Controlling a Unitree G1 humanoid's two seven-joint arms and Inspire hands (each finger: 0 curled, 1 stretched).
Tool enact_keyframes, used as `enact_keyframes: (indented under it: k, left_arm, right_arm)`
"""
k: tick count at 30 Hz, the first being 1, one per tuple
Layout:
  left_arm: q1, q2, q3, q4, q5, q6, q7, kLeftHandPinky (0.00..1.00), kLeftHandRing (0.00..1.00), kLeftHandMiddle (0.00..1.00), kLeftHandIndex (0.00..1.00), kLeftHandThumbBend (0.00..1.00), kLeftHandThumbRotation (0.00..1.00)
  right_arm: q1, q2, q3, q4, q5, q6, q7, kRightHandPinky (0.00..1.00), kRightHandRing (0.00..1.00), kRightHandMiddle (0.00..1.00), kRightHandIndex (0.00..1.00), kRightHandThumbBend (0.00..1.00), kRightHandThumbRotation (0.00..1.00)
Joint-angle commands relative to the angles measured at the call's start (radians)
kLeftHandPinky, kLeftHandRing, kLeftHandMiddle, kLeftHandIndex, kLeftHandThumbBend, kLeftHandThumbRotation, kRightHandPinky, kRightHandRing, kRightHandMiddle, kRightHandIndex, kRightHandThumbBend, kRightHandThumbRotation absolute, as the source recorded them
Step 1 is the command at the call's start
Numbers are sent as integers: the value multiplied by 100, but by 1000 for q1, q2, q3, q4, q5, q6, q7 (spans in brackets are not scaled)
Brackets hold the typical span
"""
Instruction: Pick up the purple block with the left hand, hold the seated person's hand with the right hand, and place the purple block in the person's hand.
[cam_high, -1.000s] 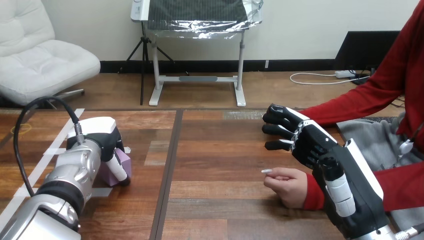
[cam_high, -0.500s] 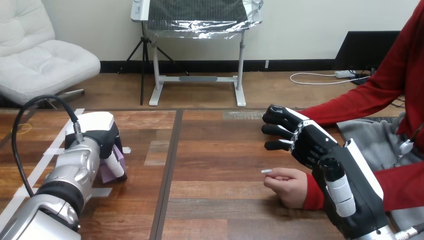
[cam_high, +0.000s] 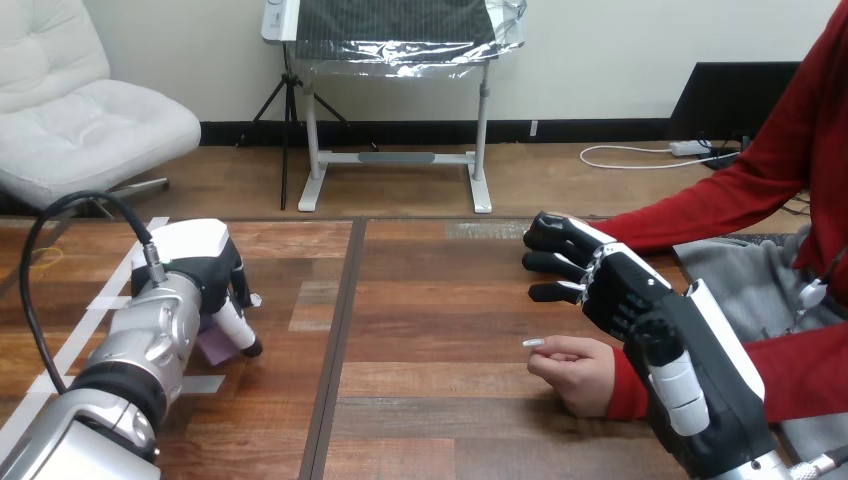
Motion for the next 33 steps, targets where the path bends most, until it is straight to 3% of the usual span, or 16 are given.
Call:
enact_keyframes:
  k: [1,5,9,15,20,25,33]
  left_arm:
    - [-43,32,29,-56,-24,-36,43,35,44,50,45,76,0]
    - [-34,41,44,-83,-40,-68,63,35,43,49,45,77,0]
    - [-17,47,78,-138,-72,-89,72,35,42,48,45,76,0]
    - [22,59,116,-236,-101,-112,75,34,41,47,45,75,0]
    - [69,68,157,-335,-133,-136,76,34,40,47,45,75,0]
    - [120,78,182,-450,-143,-124,70,35,40,46,44,76,0]
    - [208,84,236,-632,-162,-105,60,37,41,47,44,76,0]
  right_arm:
    - [-97,-42,-33,9,-35,-19,-10,77,83,86,85,89,100]
    - [-126,-45,-47,43,-66,-41,-31,77,82,85,84,86,100]
    - [-175,-63,-70,105,-134,-62,-73,75,80,83,82,85,100]
    - [-234,-102,-82,173,-163,-75,-85,74,80,83,82,84,97]
    - [-272,-131,-90,216,-194,-72,-95,74,81,84,84,80,87]
    - [-307,-165,-96,252,-229,-57,-108,75,81,85,84,80,79]
    - [-361,-217,-98,302,-280,-32,-125,74,82,85,85,85,67]
